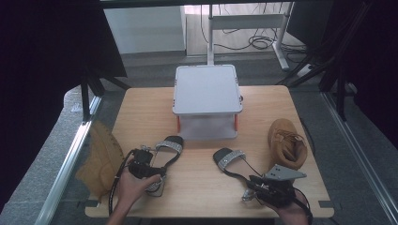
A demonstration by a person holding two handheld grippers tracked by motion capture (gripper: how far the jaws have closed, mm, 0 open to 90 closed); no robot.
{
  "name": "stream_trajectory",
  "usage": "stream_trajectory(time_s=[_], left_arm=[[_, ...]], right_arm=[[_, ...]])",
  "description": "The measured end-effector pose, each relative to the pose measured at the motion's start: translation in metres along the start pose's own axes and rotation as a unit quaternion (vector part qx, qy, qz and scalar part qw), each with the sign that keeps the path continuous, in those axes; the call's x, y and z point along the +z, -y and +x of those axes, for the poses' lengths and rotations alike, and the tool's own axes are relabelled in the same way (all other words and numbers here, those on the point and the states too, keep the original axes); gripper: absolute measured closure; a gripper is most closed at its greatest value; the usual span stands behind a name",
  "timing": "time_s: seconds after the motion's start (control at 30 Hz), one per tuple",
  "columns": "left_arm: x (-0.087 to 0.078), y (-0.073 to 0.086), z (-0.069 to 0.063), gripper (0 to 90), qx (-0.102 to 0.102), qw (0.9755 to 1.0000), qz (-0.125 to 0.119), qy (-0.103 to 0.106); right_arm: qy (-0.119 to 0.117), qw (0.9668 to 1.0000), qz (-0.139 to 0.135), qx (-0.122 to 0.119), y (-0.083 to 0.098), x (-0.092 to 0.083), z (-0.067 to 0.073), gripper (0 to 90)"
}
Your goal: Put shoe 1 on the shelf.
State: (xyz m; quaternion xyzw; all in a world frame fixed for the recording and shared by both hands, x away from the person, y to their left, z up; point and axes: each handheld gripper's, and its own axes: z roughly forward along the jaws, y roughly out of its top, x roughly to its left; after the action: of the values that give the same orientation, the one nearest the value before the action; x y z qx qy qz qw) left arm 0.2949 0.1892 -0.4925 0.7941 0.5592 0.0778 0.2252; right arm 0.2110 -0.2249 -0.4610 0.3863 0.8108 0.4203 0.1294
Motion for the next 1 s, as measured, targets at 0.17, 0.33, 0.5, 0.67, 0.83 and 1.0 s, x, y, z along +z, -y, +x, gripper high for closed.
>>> stream_trajectory(time_s=[0.17,0.33,0.5,0.67,0.83,1.0], left_arm=[[0.003,-0.009,-0.002,25.7,0.006,0.9994,0.031,-0.013],[0.013,-0.015,-0.007,27.0,0.01,0.998,0.058,-0.021],[0.021,-0.015,-0.009,28.7,0.006,0.9973,0.067,-0.028],[0.025,-0.013,-0.006,30.3,-0.007,0.9976,0.066,-0.022],[0.028,-0.012,-0.007,30.8,-0.005,0.9973,0.065,-0.032],[0.028,-0.012,-0.009,31.5,-0.006,0.9973,0.063,-0.036]], right_arm=[[0.016,0.9993,0.031,-0.014,-0.018,0.006,-0.007,63.7],[0.032,0.9964,0.075,-0.025,-0.033,0.02,-0.014,55.6],[0.037,0.9911,0.123,-0.035,-0.041,0.036,-0.014,50.7],[0.05,0.9832,0.173,-0.03,-0.045,0.05,-0.021,46.9],[0.066,0.9742,0.213,-0.033,-0.046,0.058,-0.02,42.1],[0.082,0.9686,0.234,-0.02,-0.043,0.063,-0.02,40.6]])
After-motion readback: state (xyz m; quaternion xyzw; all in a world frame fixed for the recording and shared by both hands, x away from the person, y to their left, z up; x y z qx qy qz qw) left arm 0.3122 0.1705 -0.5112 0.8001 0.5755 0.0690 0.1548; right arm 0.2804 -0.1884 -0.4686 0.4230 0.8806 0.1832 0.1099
